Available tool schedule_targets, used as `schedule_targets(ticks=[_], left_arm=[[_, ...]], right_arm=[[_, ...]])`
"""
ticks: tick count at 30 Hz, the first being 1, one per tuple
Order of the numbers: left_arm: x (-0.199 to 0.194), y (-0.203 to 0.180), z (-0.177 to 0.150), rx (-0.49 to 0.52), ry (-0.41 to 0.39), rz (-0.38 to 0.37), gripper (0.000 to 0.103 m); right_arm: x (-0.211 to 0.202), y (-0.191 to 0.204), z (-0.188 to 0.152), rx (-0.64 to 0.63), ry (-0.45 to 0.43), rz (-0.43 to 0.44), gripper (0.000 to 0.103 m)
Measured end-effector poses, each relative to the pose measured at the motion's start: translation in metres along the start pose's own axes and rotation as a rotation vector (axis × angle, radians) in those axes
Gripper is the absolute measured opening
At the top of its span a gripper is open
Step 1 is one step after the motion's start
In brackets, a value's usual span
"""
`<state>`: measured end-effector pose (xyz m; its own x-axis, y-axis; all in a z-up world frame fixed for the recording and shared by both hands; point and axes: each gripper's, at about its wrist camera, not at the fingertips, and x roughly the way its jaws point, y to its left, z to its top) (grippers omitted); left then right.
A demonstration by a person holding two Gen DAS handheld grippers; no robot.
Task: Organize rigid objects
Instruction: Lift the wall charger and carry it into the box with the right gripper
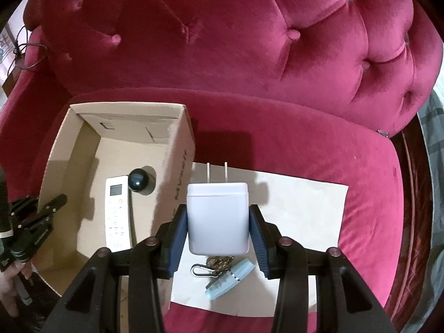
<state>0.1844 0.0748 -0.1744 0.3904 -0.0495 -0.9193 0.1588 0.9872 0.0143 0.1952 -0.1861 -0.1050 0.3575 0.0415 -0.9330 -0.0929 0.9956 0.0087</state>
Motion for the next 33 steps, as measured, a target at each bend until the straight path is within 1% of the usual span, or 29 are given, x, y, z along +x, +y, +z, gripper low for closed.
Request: schedule_targets(ticks=[8,16,26,33], left_arm=[[0.000,0.001,0.000,0.000,0.000,-0.002,0.015],[0.000,0.002,0.000,-0.002,0.000,-0.002,0.015],[0.000,0.001,-0.001,-0.001,-0.002,-0.002,0.015],[0.000,0.002,-0.001,-0.001,-0.001,-0.002,0.015]], right_arm=[[-0.013,0.026,0.006,-0.038,-0.012,0.031,0.046],[-0.016,0.061,0.012,-0.104,-0.012,0.052,0.046],[-0.006,0.106,0.010,-0.165,0.002,0.109,0.046],[0.011,0.132,-0.001,-0.203,0.023,0.126,0.046]])
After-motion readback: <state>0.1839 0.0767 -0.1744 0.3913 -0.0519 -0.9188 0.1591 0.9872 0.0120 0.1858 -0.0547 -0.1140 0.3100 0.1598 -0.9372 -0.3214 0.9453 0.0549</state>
